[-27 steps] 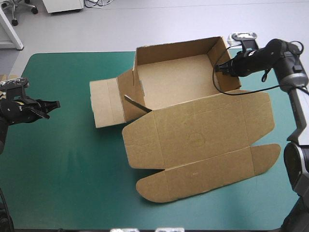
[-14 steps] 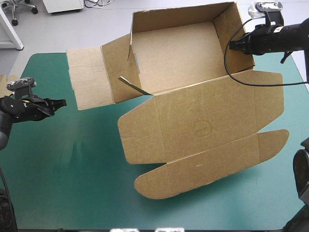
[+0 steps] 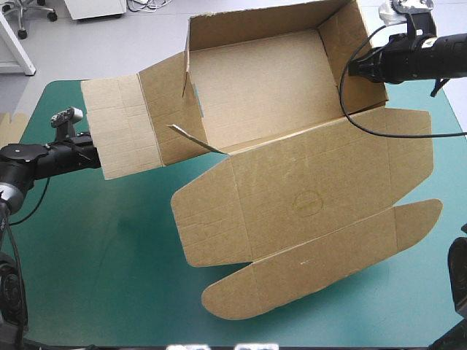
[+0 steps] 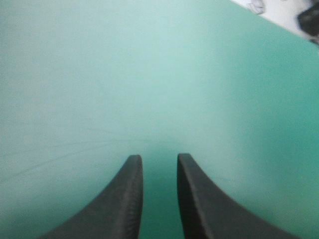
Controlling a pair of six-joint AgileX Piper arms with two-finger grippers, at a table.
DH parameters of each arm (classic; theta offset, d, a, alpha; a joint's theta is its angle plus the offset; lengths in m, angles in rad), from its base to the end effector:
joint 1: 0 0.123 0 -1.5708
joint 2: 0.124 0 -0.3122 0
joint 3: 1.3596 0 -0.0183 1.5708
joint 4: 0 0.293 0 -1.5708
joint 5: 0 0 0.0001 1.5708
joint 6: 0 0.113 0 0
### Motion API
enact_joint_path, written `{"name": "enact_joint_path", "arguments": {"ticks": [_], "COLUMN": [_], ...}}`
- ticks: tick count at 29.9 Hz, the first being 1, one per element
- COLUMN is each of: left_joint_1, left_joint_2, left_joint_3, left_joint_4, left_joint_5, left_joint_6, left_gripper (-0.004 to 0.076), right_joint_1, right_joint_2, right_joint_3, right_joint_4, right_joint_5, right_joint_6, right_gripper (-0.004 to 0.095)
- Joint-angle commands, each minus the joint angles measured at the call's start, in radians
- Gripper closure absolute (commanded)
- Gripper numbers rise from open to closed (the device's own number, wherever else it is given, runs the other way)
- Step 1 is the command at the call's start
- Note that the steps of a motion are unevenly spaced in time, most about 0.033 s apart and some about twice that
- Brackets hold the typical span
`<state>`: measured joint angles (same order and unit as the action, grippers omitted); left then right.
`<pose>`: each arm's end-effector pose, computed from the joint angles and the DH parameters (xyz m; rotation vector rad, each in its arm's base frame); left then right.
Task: Fold the box
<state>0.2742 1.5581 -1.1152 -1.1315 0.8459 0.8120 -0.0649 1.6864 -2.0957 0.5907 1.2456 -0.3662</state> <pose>0.3801 0.0273 0.2886 -0.1164 2.2403 -0.8042 0.4001 0.0338 0.5209 -0.3889 2.1491 0.5017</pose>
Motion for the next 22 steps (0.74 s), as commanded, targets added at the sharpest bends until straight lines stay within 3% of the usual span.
{"name": "enact_joint_path", "arguments": {"ticks": [1,12,22], "left_joint_1": [-0.037,-0.096,-0.103], "left_joint_2": [-0.019,-0.013,-0.019], "left_joint_3": [-0.03,-0.034,-0.034], "left_joint_4": [-0.223,-0.557,-0.579], "left_joint_5": [0.124,0.45,0.458], "left_joint_6": [0.105,0.189,0.147], "left_gripper": [0.0547,0.0547,0.0547], "right_joint_1": [-0.005,-0.005,-0.005], "right_joint_2": [-0.051,-0.034,-0.012], "right_joint_3": [-0.03,0.005,0.02], "right_joint_4": [0.06,0.048,0.013], "right_joint_5": [-0.031,-0.044,-0.062], "right_joint_6": [0.011,0.011,0.02], "right_gripper": [0.0912,0.0911,0.0911]}}
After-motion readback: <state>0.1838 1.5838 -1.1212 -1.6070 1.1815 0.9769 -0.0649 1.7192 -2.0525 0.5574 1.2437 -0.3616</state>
